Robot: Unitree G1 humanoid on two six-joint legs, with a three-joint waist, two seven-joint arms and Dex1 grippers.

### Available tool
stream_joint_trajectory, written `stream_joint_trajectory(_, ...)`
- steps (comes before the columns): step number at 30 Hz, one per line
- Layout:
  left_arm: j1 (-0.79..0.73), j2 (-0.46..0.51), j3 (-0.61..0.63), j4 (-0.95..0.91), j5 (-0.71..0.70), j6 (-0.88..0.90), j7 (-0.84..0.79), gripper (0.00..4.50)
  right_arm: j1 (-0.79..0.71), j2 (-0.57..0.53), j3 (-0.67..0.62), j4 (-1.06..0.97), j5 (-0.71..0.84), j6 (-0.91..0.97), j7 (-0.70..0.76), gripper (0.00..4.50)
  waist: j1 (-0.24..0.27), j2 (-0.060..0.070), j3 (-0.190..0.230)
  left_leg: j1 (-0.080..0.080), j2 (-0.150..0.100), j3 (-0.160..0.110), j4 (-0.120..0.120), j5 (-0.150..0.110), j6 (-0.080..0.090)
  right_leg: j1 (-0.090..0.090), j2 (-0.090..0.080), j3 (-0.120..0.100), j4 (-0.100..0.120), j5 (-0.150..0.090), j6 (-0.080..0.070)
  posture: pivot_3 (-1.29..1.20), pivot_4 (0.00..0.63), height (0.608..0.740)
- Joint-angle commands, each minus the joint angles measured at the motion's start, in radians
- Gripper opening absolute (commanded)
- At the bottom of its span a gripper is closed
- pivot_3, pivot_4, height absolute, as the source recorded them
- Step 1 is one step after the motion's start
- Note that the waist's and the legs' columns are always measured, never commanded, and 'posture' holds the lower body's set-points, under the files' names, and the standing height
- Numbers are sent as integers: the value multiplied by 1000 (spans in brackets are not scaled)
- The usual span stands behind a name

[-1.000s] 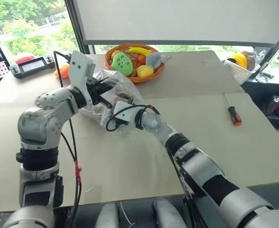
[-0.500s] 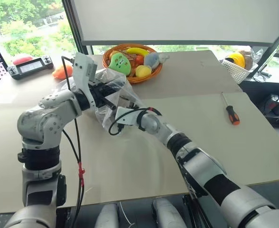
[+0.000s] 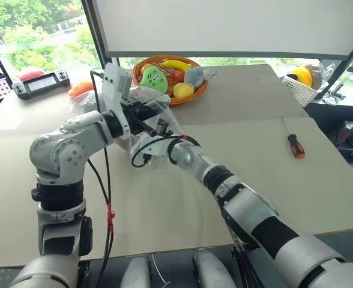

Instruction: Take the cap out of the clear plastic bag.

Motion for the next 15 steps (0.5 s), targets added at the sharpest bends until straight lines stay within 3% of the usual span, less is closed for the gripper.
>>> stream_joint_trajectory(1, -21, 2, -6, -46, -24, -11, -4, 0, -5, -9, -9, -14, -1, -5, -7, 2770, 0, 0, 0, 0, 0, 0, 0, 0, 0, 0, 0, 0, 0, 0, 0, 0, 150, 735)
stream_joint_trajectory(4, -16, 2, -9, -52, -24, -11, -1, 0, 1, -14, -7, -23, -2, -19, -5, 1903, 0, 0, 0, 0, 0, 0, 0, 0, 0, 0, 0, 0, 0, 0, 0, 0, 150, 735)
stream_joint_trajectory(9, -2, 11, -18, -61, -18, -17, -2, 0, 17, -28, -3, -48, -4, -43, -2, 94, -1, 0, 0, 0, 0, 0, 0, 0, 0, 0, 0, 0, 0, 0, 0, 0, 150, 735)
stream_joint_trajectory(15, 18, 19, -32, -72, -11, -23, -5, 0, 100, -60, -45, -145, 72, -148, 94, 94, 0, 0, 0, 0, 0, 0, 0, 0, 0, 0, 0, 0, -1, 0, 0, 0, 150, 735)
